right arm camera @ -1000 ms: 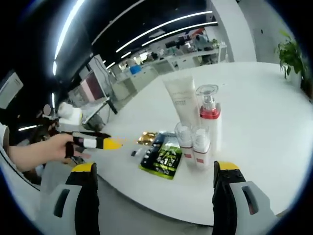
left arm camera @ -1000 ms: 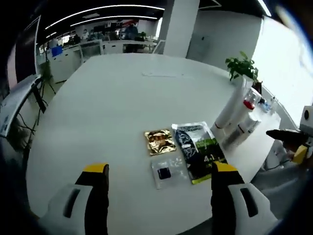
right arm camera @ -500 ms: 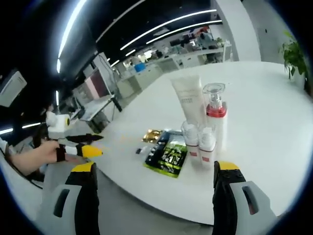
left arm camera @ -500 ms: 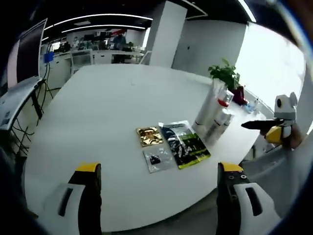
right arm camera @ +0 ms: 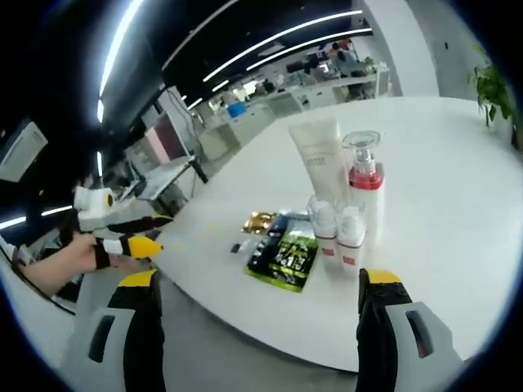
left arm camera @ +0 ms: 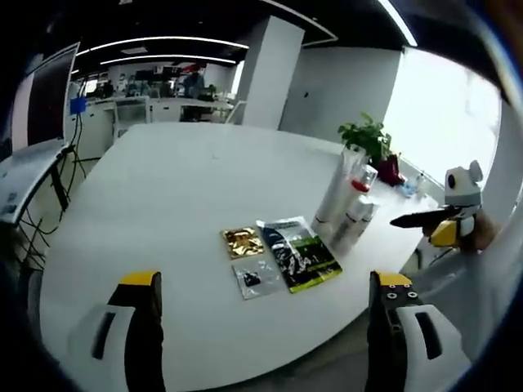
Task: Arrange the skincare products in the storage area until every visible bottle or jar stands upright without overlapping.
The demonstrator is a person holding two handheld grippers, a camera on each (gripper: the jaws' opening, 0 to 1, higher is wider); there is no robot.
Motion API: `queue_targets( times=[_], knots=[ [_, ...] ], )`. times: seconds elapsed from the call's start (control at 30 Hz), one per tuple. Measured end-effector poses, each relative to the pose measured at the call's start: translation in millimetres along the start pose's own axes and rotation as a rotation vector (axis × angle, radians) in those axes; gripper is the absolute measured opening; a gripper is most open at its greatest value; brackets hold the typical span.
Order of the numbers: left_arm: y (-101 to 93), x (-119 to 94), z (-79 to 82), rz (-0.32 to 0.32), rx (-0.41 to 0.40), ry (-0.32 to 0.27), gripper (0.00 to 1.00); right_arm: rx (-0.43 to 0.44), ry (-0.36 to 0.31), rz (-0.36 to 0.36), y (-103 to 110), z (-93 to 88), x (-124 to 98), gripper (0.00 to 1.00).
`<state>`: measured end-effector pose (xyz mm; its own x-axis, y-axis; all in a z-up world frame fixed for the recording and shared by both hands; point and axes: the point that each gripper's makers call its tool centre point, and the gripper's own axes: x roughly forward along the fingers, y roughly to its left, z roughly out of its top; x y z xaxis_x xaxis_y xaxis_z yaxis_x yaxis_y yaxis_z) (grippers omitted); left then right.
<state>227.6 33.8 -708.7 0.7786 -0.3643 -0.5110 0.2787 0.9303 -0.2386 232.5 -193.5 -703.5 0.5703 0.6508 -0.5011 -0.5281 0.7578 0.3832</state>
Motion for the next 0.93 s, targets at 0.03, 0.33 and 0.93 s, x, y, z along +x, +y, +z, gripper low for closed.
queue_targets(
  times=[0.03, 0.33, 0.93],
  knots=[
    [0.8, 0, 0.4, 0.0, -0.006, -0.003, 0.99, -0.002, 0.005, 0.0, 0, -0.8, 0, 0.99],
    [1.8, 1, 1.1, 0.01, 0.013, -0.008, 0.99, -0.007, 0.017, -0.004, 0, -3.4, 1, 0.99],
    [-8.4, 0, -3.3, -0.001, 0.042, 0.012, 0.99, -0.019, 0.034, -0.001, 2, -7.4, 1, 0.99]
  ],
)
